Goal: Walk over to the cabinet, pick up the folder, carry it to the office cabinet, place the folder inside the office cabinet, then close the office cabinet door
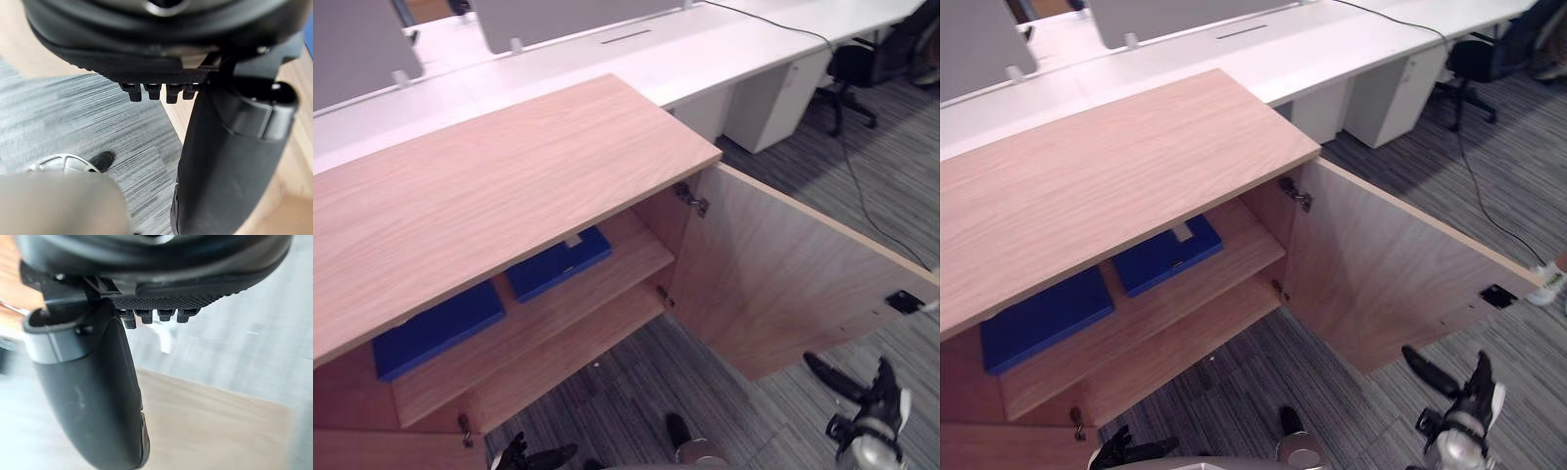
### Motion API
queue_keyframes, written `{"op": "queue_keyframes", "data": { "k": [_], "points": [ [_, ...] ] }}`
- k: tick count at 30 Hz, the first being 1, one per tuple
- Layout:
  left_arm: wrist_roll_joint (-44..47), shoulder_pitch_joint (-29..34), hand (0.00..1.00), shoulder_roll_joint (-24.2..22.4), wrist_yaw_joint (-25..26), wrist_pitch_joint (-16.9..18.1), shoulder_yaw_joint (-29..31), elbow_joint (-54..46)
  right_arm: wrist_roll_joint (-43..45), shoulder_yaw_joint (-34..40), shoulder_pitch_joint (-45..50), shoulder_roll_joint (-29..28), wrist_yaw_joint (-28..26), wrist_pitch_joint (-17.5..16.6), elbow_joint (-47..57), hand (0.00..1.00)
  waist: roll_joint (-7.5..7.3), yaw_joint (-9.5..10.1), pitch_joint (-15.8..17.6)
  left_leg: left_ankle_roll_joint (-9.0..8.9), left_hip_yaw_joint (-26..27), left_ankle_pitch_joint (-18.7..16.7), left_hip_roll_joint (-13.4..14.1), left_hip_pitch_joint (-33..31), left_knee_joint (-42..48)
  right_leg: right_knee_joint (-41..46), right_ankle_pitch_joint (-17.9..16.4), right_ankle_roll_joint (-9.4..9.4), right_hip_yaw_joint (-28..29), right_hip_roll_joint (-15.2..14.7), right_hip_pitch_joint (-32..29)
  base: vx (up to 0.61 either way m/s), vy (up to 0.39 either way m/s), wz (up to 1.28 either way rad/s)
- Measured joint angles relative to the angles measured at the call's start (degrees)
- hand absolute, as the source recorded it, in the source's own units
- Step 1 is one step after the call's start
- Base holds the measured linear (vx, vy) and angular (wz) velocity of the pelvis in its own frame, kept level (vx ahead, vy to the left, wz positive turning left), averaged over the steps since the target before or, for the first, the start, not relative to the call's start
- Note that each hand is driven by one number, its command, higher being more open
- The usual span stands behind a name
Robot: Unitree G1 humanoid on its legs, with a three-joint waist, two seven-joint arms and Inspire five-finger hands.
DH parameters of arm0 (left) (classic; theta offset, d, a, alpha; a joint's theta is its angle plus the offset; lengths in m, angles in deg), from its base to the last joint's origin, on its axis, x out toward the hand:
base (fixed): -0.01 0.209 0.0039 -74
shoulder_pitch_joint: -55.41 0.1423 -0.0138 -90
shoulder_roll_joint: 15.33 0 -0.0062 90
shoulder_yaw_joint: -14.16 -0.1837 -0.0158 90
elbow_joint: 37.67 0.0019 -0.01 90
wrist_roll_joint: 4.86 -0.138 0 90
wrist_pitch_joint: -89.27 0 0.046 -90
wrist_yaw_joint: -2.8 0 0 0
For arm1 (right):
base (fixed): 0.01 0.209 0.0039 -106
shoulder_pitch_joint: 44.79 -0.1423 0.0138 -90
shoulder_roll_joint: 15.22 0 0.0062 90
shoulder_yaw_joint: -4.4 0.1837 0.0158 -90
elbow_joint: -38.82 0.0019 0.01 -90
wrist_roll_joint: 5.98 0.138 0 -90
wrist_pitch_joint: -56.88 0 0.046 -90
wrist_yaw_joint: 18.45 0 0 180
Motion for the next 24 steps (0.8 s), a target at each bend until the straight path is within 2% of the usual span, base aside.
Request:
{"op": "queue_keyframes", "data": {
  "k": [4, 8, 12, 16, 17, 22, 24],
  "points": [
    [0.01, -2.22, 1.0, -0.08, -0.42, 1.25, -2.2, -0.32, -0.01, -4.42, -9.63, 10.36, -0.58, -2.36, -4.33, 1.0, 1.98, -0.6, 1.28, 0.16, -0.04, -2.04, 0.25, -1.53, 2.18, -0.52, 0.93, 0.23, 0.43, 0.0, -1.35, 0.07, -0.066, -0.34],
    [0.07, -2.77, 1.0, -0.24, -0.45, 1.87, -4.59, -1.93, 0.54, -9.05, -14.75, 14.48, -1.14, -2.61, -8.12, 1.0, 3.28, -0.77, 2.11, 0.07, -0.05, -2.78, 0.41, -1.91, 2.87, -0.55, 1.11, 0.51, 0.44, 0.06, -1.88, 0.02, -0.05, -0.11],
    [0.16, -2.68, 1.0, -0.26, -1.06, 1.91, -5.0, -2.19, 0.73, -11.83, -15.33, 16.27, -2.04, -3.01, -7.78, 1.0, 3.95, -1.48, 2.71, -0.09, -0.11, -3.01, 0.5, -2.24, 3.1, -0.55, 1.37, 0.92, 0.56, 0.03, -2.42, -0.01, -0.052, -0.11],
    [0.15, -2.62, 1.0, -0.33, -2.01, 2.02, -4.81, -2.12, 3.65, -12.76, -7.75, 16.31, -3.79, -2.87, 3.11, 1.0, 3.98, -2.15, 3.49, -0.07, -0.61, -3.59, 0.89, -2.81, 4.49, -0.72, 1.65, 1.07, 0.87, 0.22, -2.64, -0.03, -0.044, -0.05],
    [0.13, -2.54, 1.0, -0.37, -2.24, 2.0, -4.22, -1.93, 5.18, -12.78, -3.82, 15.89, -4.61, -2.84, 8.42, 1.0, 3.88, -2.29, 3.7, -0.12, -0.48, -3.7, 1.06, -3.0, 4.65, -1.43, 2.23, 0.97, 1.23, 0.3, -2.6, -0.03, -0.052, -0.13],
    [-0.87, -2.34, 1.0, -0.42, -3.07, 1.92, -1.73, 0.42, 12.45, -14.74, 10.02, 12.92, -11.86, -3.21, 29.59, 1.0, 2.95, -5.21, 4.45, -0.57, 0.97, -4.22, 2.07, -2.06, 5.58, -2.33, 3.23, 0.81, 3.33, 1.4, -1.91, -0.01, -0.043, -0.25],
    [-1.22, -2.39, 1.0, -0.22, -3.43, 2.27, -0.64, 0.46, 17.07, -16.71, 17.01, 12.15, -16.21, -3.54, 38.5, 1.0, 1.89, -5.82, 4.95, -0.94, 2.05, -5.09, 2.99, -1.35, 6.94, -2.33, 3.59, 0.57, 4.68, 2.3, -1.42, -0.03, -0.051, -0.35]
  ]
}}
